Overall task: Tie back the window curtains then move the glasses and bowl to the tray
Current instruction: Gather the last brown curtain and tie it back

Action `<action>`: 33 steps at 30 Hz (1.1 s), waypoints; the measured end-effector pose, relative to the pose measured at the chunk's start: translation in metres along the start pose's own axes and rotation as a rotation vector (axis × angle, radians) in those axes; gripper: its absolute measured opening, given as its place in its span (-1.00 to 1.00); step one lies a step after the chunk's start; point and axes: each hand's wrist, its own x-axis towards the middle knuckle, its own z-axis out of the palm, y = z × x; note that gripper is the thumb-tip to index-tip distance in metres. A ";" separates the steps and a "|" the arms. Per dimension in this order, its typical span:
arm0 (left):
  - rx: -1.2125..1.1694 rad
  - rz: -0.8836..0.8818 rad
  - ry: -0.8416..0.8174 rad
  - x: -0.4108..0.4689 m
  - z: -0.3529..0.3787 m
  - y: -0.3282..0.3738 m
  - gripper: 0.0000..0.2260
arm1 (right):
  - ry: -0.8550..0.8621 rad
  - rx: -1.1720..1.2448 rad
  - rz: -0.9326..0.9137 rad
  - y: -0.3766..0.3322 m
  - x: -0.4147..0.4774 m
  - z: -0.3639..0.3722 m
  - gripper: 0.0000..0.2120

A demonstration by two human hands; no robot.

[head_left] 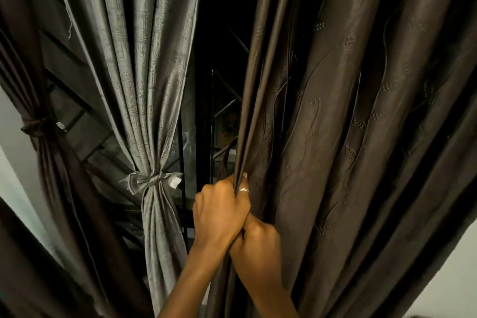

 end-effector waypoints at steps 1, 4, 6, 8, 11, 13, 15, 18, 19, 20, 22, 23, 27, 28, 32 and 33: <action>-0.002 -0.004 0.001 -0.001 0.000 0.001 -0.54 | -0.026 0.001 -0.010 0.000 -0.002 -0.004 -0.80; 0.000 -0.012 -0.003 -0.003 -0.001 -0.001 -0.59 | 0.075 0.020 -0.113 -0.005 -0.006 -0.030 -0.71; 0.038 -0.015 0.025 0.000 -0.002 -0.004 -0.61 | 0.416 -0.025 -0.229 -0.012 -0.007 -0.053 -0.72; 0.049 -0.014 0.043 0.002 -0.004 -0.006 -0.61 | 0.725 -0.070 -0.321 -0.021 -0.003 -0.081 -0.79; 0.013 -0.019 0.019 0.004 -0.005 -0.007 -0.62 | 0.905 -0.064 -0.307 -0.033 0.015 -0.121 -0.66; 0.000 -0.023 0.013 0.003 -0.004 -0.006 -0.63 | 0.883 -0.050 -0.223 -0.038 0.034 -0.133 -0.43; -0.009 -0.021 0.015 0.001 -0.003 -0.005 -0.64 | 0.809 -0.040 -0.113 -0.039 0.051 -0.133 -0.29; -0.004 -0.024 0.024 -0.001 -0.003 -0.002 -0.64 | 0.717 -0.056 -0.015 -0.027 0.066 -0.118 -0.47; -0.008 -0.023 0.021 -0.001 -0.004 -0.002 -0.64 | 0.691 -0.093 -0.008 -0.020 0.065 -0.110 -0.60; -0.015 -0.020 0.015 -0.001 -0.005 -0.002 -0.63 | 0.665 -0.113 -0.003 -0.012 0.061 -0.101 -0.69; -0.027 -0.011 0.009 -0.001 -0.007 -0.004 -0.63 | 0.596 -0.118 0.014 0.005 0.045 -0.080 -0.75; -0.028 -0.004 0.012 -0.001 -0.008 -0.005 -0.63 | 0.564 -0.122 0.030 0.013 0.035 -0.070 -0.76; 0.005 0.022 0.055 0.000 -0.011 -0.008 -0.65 | 0.499 -0.124 0.079 0.020 0.002 -0.043 -0.79; 0.009 0.021 0.055 -0.001 -0.011 -0.008 -0.66 | 0.488 -0.122 0.064 0.018 0.000 -0.039 -0.78; -0.010 0.007 0.003 -0.006 -0.010 -0.005 -0.65 | 0.400 -0.160 0.031 0.007 0.007 -0.028 -0.81; -0.015 0.010 -0.003 -0.007 -0.010 -0.003 -0.66 | 0.348 -0.167 0.058 0.005 0.009 -0.027 -0.79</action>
